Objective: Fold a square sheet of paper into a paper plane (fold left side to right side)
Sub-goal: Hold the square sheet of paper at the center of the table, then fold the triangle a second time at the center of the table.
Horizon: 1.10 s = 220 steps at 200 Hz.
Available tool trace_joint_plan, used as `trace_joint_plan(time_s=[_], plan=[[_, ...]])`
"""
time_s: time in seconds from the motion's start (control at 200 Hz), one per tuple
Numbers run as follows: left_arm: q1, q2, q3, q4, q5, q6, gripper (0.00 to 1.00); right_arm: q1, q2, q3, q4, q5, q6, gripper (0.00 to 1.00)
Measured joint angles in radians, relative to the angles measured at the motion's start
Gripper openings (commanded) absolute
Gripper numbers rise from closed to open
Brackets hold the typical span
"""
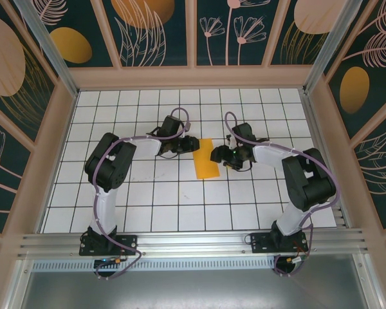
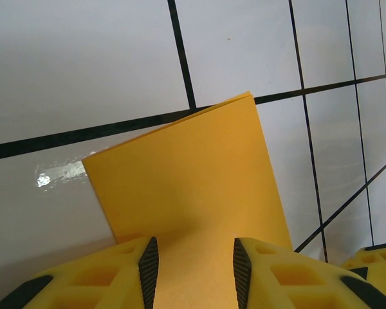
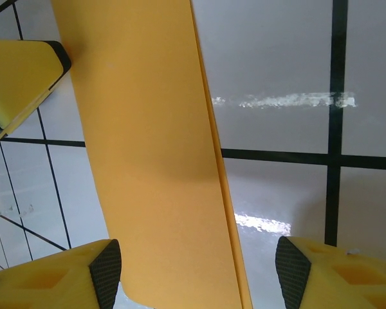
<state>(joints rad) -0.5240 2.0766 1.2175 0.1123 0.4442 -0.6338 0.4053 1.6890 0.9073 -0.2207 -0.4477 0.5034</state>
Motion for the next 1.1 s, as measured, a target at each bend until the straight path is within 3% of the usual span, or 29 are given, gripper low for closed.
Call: trace_joint_plan(time_s=[0.641,1.101], plan=[[-0.045,0.031,0.120,-0.180,-0.139,0.050,0.39,-0.011,0.000,0.003,0.003,-0.005,0.003,0.68],[-0.047,0.032,0.122,-0.183,-0.143,0.057,0.39,-0.010,0.064,0.003,0.059,-0.098,0.038,0.61]])
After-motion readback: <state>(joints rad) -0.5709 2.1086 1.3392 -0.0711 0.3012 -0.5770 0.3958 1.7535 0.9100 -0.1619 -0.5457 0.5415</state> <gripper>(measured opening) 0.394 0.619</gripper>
